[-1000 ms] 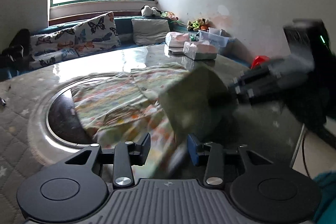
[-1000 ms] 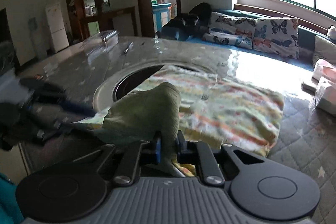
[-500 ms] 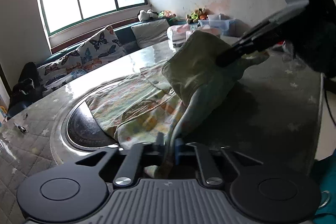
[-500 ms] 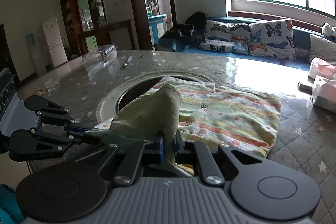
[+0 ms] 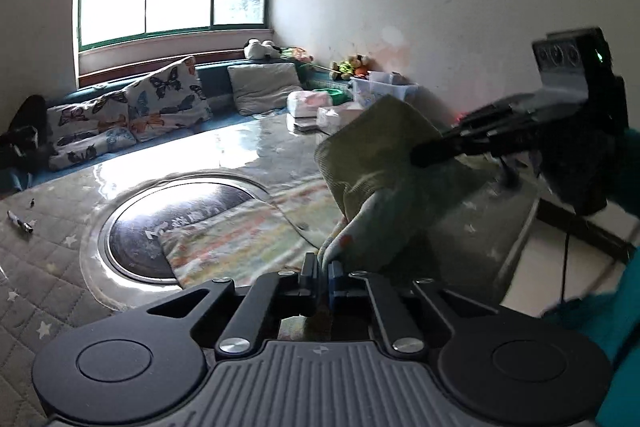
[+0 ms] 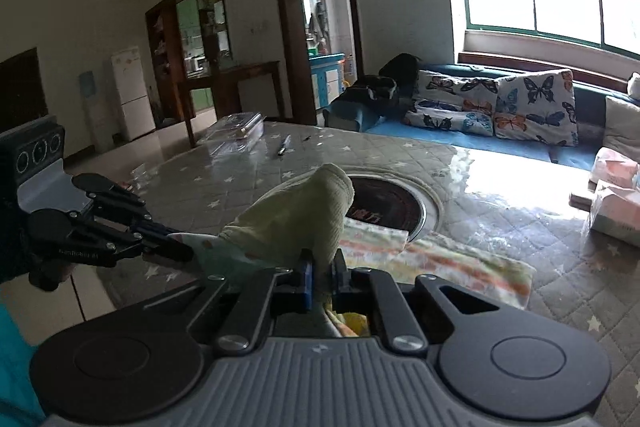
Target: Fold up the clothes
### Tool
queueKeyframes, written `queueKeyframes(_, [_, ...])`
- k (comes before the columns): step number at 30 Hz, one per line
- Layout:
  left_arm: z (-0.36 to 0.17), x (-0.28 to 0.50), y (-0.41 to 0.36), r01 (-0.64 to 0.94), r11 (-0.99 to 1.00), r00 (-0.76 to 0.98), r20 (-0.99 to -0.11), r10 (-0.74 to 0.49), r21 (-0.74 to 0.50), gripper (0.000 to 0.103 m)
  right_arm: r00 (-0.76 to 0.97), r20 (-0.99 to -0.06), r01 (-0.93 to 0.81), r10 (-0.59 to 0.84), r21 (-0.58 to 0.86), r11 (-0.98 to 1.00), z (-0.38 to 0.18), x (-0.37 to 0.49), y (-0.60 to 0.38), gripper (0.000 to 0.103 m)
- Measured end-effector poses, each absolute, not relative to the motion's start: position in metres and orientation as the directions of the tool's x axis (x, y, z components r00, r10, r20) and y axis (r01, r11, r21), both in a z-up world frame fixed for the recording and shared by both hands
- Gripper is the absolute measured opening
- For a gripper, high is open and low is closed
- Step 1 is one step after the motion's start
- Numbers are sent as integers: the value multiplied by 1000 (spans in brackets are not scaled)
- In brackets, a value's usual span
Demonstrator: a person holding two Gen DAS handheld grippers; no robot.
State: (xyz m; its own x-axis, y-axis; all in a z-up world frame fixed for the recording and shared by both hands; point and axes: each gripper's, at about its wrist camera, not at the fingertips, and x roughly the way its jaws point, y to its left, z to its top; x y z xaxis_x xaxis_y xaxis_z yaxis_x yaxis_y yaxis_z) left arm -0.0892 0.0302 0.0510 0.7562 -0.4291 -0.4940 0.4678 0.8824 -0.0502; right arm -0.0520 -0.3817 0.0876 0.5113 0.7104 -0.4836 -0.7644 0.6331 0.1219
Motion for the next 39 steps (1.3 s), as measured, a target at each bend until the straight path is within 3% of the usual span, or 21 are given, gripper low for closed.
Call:
queueKeyframes(9, [54,-4,47,413,906,755,-523,-395,-89,6,536,-522,-725,664,118,678,83,33,-351,7])
queueKeyframes(20, [-2,97,59,316,944,684,-667,-295,-94,6,544,-628,-649,556,105,754,24,129,-304,9])
queueKeyframes(25, [-17,108,62,279,956,666,-699,-261,-92,16,551,-676,-589,489,100,802,-10,144,-302,26])
queueKeyframes(27, [-16,108,64,268,960,671,-700,-245,-80,24,569,-667,-576,482,96,812,-11,142,-308,28])
queueKeyframes(33, [-16,116,66,244,967,664,-714,-222,-74,25,579,-623,-589,525,126,799,7,119,-325,28])
queueKeyframes(39, [-16,124,63,228,972,652,-732,-199,-60,30,525,-666,-598,529,153,787,-12,114,-322,27])
